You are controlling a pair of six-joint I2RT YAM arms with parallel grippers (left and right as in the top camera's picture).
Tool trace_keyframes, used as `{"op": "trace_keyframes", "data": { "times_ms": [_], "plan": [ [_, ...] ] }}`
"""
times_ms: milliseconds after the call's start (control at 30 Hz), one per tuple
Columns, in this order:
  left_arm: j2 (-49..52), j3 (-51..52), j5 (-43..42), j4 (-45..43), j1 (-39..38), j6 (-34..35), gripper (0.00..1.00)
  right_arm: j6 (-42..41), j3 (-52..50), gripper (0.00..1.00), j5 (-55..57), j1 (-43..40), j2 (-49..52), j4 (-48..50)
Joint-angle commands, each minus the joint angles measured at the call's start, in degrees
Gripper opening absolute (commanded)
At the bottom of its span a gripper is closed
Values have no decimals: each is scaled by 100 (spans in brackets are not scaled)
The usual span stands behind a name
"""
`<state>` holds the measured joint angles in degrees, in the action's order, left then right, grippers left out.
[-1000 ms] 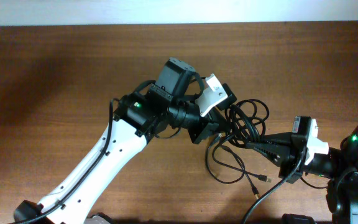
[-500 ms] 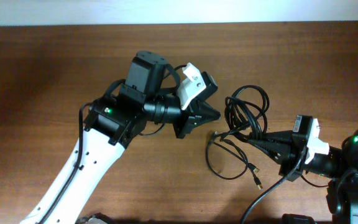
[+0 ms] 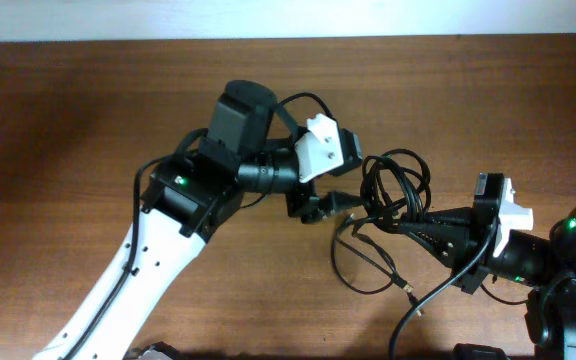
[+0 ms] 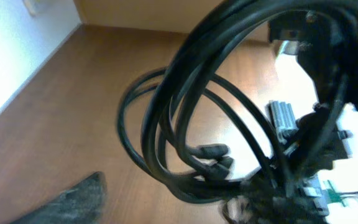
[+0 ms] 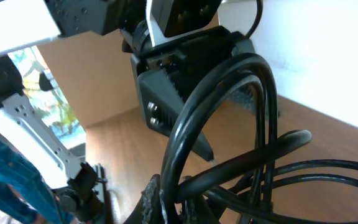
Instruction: Untangle cables
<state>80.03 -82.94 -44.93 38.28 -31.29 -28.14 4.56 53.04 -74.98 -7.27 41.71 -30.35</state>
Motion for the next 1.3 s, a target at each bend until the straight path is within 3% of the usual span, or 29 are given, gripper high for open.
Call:
{"op": "trace_keyframes", "data": {
  "times_ms": [0,67,333,400,467,500,600,667,833,900,933,967,1067,1167,1267],
  "plan": [
    [-98,26,527,-221,-289,-402,96,-339,129,4,-435,-24,-70,20],
    [-98,26,839,-365,-428,-409,99,-339,129,4,-505,-24,-70,17],
    [-98,28,638,-485,-494,-407,97,-332,129,4,-960,-24,-70,22],
    [-98,28,636,-485,-494,-407,84,-332,129,4,-1058,-24,-70,28],
    [-98,28,636,-487,-494,-407,47,-332,129,4,-1058,-24,-70,26],
    [-98,28,636,-485,-494,-407,36,-332,129,4,-1058,-24,-70,24],
    [-98,28,636,-485,-494,-407,18,-332,129,4,-1058,-24,-70,22],
    [-98,28,636,-485,-494,-407,0,-334,129,4,-1056,-24,-70,17],
    [-98,26,616,-533,-494,-240,0,-334,129,4,-988,-26,-70,17],
    [-98,26,619,-647,-492,4,0,-334,129,15,-988,-26,-70,17],
    [-101,26,625,-769,-492,192,0,-334,129,25,-988,-26,-70,17],
    [-101,26,645,-925,-492,494,0,-334,129,52,-986,-26,-70,17],
    [-105,26,1097,-1180,-492,1117,0,-341,129,87,-629,-26,-70,-35],
    [-105,26,1554,-1169,-492,1523,0,-365,129,91,-149,-26,-70,-192],
    [-105,26,2455,-1172,-492,2514,0,-809,129,93,756,-26,-70,-396]
  ]
}}
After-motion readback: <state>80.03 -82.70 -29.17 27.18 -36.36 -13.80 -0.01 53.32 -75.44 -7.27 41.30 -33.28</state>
